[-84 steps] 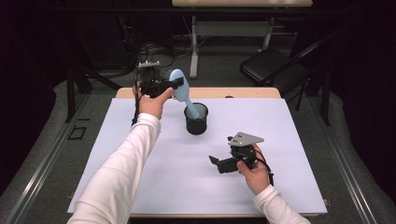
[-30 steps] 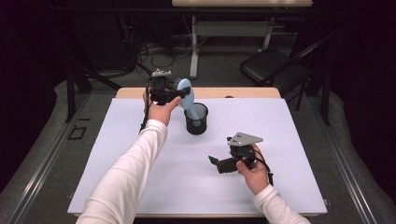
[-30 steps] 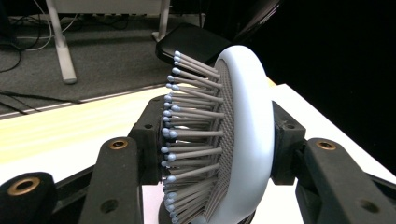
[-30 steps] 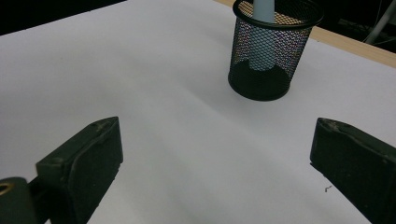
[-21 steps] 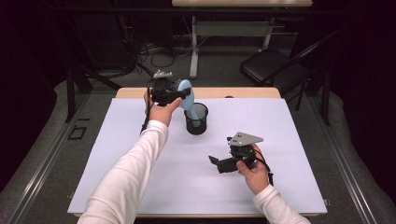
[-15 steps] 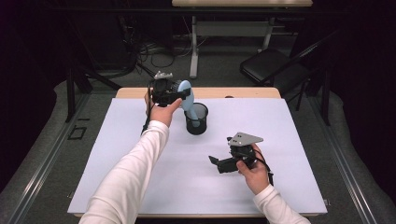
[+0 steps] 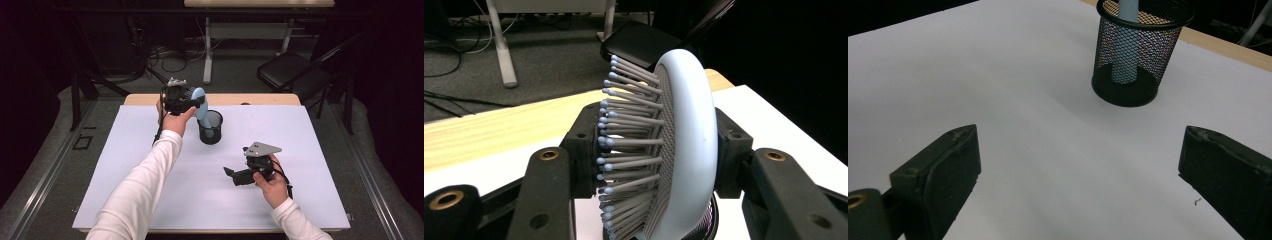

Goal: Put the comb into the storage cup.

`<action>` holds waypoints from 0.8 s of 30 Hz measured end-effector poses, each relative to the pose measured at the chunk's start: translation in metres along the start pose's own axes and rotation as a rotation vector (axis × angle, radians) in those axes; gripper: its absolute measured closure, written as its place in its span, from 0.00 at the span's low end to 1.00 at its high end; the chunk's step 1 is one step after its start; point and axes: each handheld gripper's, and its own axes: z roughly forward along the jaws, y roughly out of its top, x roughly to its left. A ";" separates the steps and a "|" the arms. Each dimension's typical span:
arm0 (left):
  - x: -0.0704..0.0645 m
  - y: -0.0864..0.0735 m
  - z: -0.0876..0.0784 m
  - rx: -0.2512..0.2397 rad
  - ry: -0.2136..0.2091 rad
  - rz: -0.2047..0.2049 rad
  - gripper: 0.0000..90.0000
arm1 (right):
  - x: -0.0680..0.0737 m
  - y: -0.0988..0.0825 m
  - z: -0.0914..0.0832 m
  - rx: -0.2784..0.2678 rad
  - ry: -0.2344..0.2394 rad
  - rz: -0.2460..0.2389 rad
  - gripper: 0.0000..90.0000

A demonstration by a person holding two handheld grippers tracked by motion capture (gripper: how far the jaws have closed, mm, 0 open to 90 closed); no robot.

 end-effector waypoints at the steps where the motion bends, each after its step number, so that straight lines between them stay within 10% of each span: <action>1: 0.000 0.000 0.000 0.000 0.000 0.000 0.55 | 0.000 0.000 0.000 0.001 0.000 0.001 0.03; 24: -0.001 -0.002 0.000 -0.021 -0.013 -0.009 0.52 | 0.000 0.000 0.001 0.003 0.000 -0.001 0.04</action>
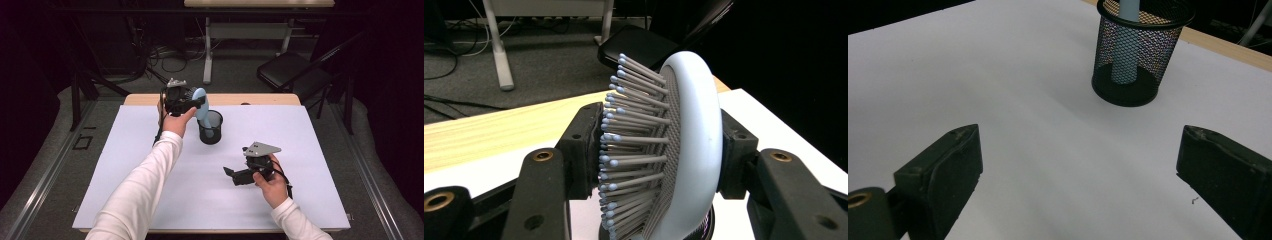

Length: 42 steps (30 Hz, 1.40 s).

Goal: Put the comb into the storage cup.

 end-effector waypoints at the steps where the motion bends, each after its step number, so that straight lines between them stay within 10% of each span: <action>1: 0.000 0.000 0.000 -0.005 0.001 0.000 0.52 | 0.000 0.000 0.000 0.000 -0.001 0.000 0.05; 42: 0.001 -0.006 0.000 -0.077 -0.038 -0.009 0.49 | 0.000 0.000 0.000 0.001 -0.004 -0.005 0.05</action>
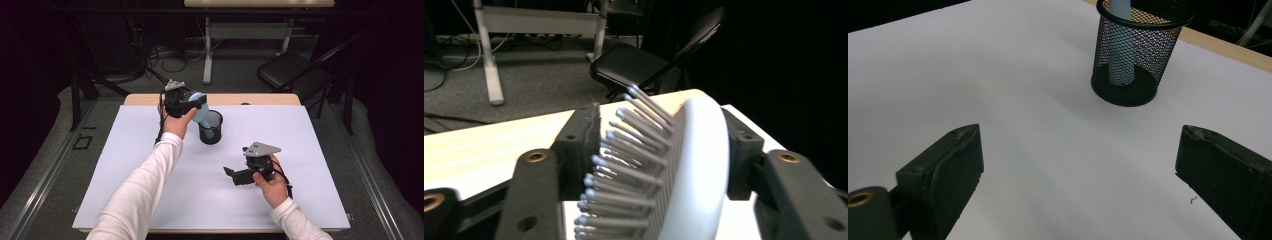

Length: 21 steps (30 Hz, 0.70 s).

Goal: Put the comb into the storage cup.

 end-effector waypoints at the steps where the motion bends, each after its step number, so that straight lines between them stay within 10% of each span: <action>1: 0.000 0.000 0.000 -0.002 0.003 0.007 0.51 | 0.000 0.000 0.000 0.000 0.000 0.000 0.05; 21: -0.005 -0.002 0.017 -0.070 -0.001 0.001 0.54 | -0.002 0.000 -0.002 -0.004 -0.004 0.004 0.06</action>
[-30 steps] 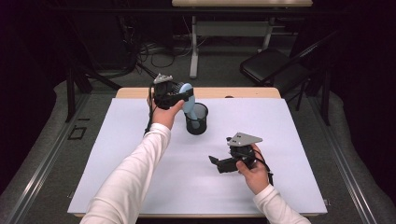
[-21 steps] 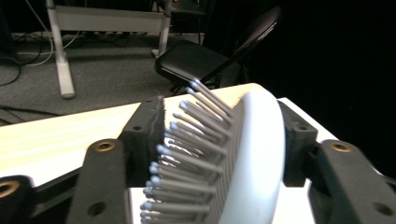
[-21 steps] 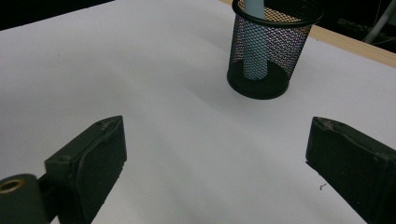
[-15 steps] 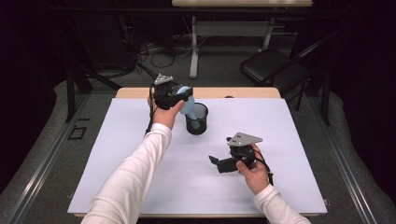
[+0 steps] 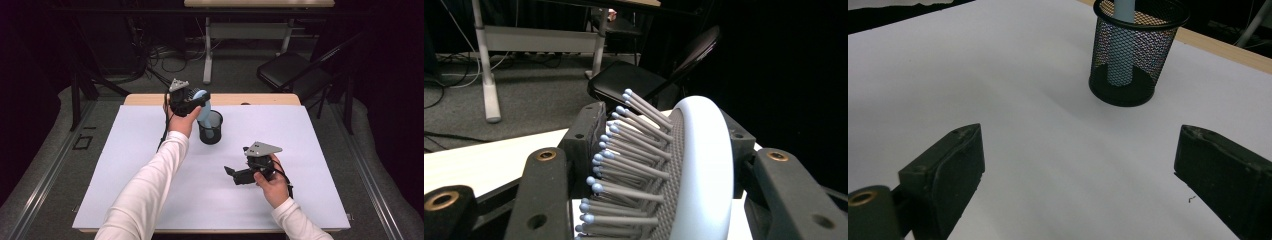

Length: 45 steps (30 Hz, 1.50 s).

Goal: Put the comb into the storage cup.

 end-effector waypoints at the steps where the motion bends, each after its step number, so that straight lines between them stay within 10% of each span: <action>1: 0.000 0.000 0.001 0.001 -0.001 0.006 0.54 | 0.000 0.000 0.000 -0.001 -0.001 -0.002 0.06; 22: -0.009 -0.001 0.014 0.000 -0.015 0.017 0.48 | -0.002 -0.001 -0.003 -0.003 -0.006 0.007 0.06; 45: -0.009 -0.001 0.014 0.009 0.001 0.008 0.13 | -0.002 -0.001 -0.002 0.000 -0.005 0.005 0.06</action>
